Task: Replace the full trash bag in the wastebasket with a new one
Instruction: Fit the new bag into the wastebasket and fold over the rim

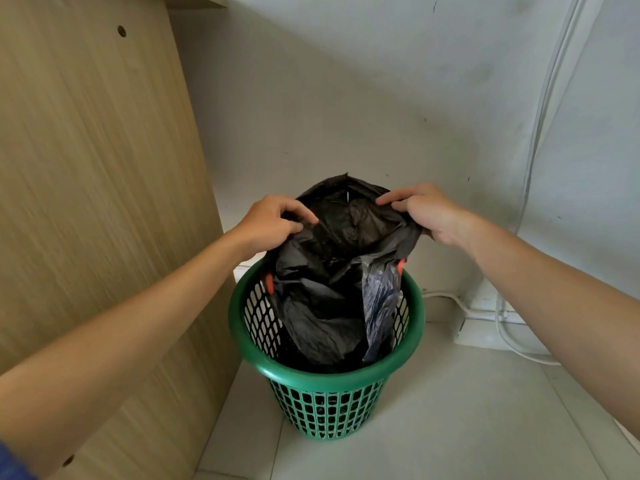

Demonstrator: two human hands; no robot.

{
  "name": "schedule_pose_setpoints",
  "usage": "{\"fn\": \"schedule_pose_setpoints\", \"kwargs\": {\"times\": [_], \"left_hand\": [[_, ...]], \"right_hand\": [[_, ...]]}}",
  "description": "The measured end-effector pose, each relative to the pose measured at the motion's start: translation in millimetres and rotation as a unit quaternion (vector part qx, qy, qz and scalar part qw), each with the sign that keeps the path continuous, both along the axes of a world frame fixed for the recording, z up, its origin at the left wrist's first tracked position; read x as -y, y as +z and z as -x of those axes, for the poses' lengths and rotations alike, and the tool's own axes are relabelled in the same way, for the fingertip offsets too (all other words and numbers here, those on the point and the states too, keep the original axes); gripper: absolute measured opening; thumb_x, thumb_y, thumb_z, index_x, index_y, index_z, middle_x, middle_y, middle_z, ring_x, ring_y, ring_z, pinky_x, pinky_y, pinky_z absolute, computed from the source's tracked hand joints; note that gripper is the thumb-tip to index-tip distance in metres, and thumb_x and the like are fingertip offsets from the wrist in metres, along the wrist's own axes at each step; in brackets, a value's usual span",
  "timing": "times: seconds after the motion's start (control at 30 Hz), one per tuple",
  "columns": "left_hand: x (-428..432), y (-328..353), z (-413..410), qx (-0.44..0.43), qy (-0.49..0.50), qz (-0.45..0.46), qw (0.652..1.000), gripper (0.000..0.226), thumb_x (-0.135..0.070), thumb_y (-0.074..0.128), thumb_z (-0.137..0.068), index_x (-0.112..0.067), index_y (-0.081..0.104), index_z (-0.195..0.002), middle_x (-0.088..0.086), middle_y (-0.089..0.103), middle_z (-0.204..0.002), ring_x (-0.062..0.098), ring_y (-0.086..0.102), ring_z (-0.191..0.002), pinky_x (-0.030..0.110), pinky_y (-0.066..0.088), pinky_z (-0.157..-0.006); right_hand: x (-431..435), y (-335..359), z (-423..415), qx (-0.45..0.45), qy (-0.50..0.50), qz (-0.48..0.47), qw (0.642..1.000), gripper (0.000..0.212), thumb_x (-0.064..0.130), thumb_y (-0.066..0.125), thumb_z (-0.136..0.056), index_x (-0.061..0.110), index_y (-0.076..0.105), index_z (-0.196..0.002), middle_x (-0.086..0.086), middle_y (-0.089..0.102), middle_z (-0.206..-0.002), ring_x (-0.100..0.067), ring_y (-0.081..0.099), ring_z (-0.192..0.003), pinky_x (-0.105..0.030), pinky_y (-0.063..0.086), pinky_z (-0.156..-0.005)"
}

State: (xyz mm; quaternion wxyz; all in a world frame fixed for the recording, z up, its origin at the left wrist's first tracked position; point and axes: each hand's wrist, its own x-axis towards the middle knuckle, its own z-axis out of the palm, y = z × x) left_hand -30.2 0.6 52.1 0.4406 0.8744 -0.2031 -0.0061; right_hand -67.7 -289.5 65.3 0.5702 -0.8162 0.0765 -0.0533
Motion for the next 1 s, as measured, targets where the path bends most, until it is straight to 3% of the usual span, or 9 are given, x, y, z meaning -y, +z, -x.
{"fn": "schedule_pose_setpoints", "kwargs": {"times": [0.1, 0.17, 0.27, 0.4, 0.5, 0.57, 0.67, 0.83, 1.0], "left_hand": [[4, -1, -3, -0.035, 0.030, 0.043, 0.998, 0.051, 0.007, 0.057, -0.093, -0.039, 0.075, -0.105, 0.000, 0.065, -0.123, 0.020, 0.065, -0.107, 0.037, 0.061, -0.089], [6, -3, -6, -0.054, 0.061, 0.042, 0.996, 0.053, 0.006, 0.050, -0.091, -0.038, 0.068, -0.114, -0.001, 0.062, -0.118, 0.019, 0.065, -0.096, 0.037, 0.062, -0.079], [1, -7, -10, -0.016, 0.142, 0.025, 0.989, 0.035, -0.009, 0.048, -0.090, -0.034, 0.069, -0.102, -0.013, 0.059, -0.101, 0.007, 0.055, -0.079, 0.028, 0.045, -0.059], [-22, -19, -16, 0.082, 0.118, -0.100, 0.985, 0.015, -0.032, 0.051, -0.101, -0.037, 0.064, -0.105, -0.009, 0.066, -0.101, 0.015, 0.062, -0.084, 0.038, 0.051, -0.073], [-31, -31, -26, 0.113, 0.078, -0.174, 0.975, 0.024, -0.030, 0.051, -0.104, -0.033, 0.063, -0.126, 0.003, 0.064, -0.126, 0.029, 0.059, -0.115, 0.041, 0.047, -0.093], [-31, -37, -33, 0.110, 0.066, -0.198, 0.972, 0.035, -0.030, 0.050, -0.105, -0.032, 0.058, -0.139, 0.006, 0.059, -0.133, 0.030, 0.052, -0.127, 0.038, 0.041, -0.096], [-28, -43, -45, 0.090, 0.056, -0.232, 0.967, 0.042, -0.031, 0.046, -0.107, -0.032, 0.049, -0.149, 0.006, 0.056, -0.132, 0.031, 0.050, -0.128, 0.036, 0.039, -0.094], [-28, -66, -52, -0.004, 0.041, -0.279, 0.959, 0.043, -0.041, 0.042, -0.108, -0.028, 0.053, -0.148, 0.005, 0.052, -0.152, 0.030, 0.046, -0.139, 0.037, 0.037, -0.104], [-30, -82, -53, -0.067, 0.059, -0.246, 0.965, 0.048, -0.052, 0.039, -0.106, -0.019, 0.067, -0.127, 0.008, 0.064, -0.131, 0.024, 0.054, -0.107, 0.033, 0.038, -0.087]], "right_hand": [[3, -5, 0, -0.013, 0.025, -0.001, 1.000, 0.030, 0.003, 0.060, -0.097, 0.025, 0.081, -0.094, -0.012, 0.076, -0.111, -0.028, 0.073, -0.101, -0.044, 0.061, -0.092], [7, -8, 0, -0.030, 0.035, -0.005, 0.999, 0.030, 0.000, 0.067, -0.092, 0.026, 0.079, -0.101, -0.008, 0.074, -0.110, -0.023, 0.072, -0.092, -0.037, 0.065, -0.077], [18, -12, 4, -0.069, 0.064, -0.023, 0.995, 0.033, -0.004, 0.068, -0.091, 0.022, 0.078, -0.110, -0.007, 0.071, -0.114, -0.019, 0.069, -0.083, -0.026, 0.061, -0.058], [34, -18, 6, -0.082, 0.070, -0.010, 0.994, 0.025, -0.001, 0.068, -0.093, 0.016, 0.079, -0.108, -0.014, 0.065, -0.109, -0.014, 0.046, -0.066, -0.017, 0.034, -0.036], [33, -23, 2, -0.056, 0.064, 0.005, 0.996, 0.033, -0.007, 0.066, -0.091, 0.019, 0.080, -0.106, -0.016, 0.071, -0.115, -0.020, 0.061, -0.086, -0.029, 0.059, -0.073], [28, -25, -4, -0.037, 0.052, -0.004, 0.998, 0.044, -0.015, 0.059, -0.085, 0.019, 0.079, -0.105, -0.018, 0.072, -0.121, -0.023, 0.064, -0.097, -0.041, 0.058, -0.097], [23, -34, -15, -0.013, 0.019, 0.055, 0.998, 0.048, -0.016, 0.052, -0.082, 0.019, 0.078, -0.103, -0.017, 0.072, -0.115, -0.020, 0.062, -0.093, -0.029, 0.057, -0.082], [23, -64, -27, -0.051, 0.013, 0.147, 0.988, 0.045, -0.013, 0.048, -0.086, 0.018, 0.079, -0.095, -0.011, 0.072, -0.111, -0.025, 0.062, -0.109, -0.028, 0.048, -0.092], [29, -84, -20, -0.128, 0.103, 0.182, 0.970, 0.049, -0.015, 0.043, -0.089, 0.013, 0.077, -0.111, -0.016, 0.076, -0.111, -0.033, 0.069, -0.111, -0.042, 0.056, -0.100]]}}
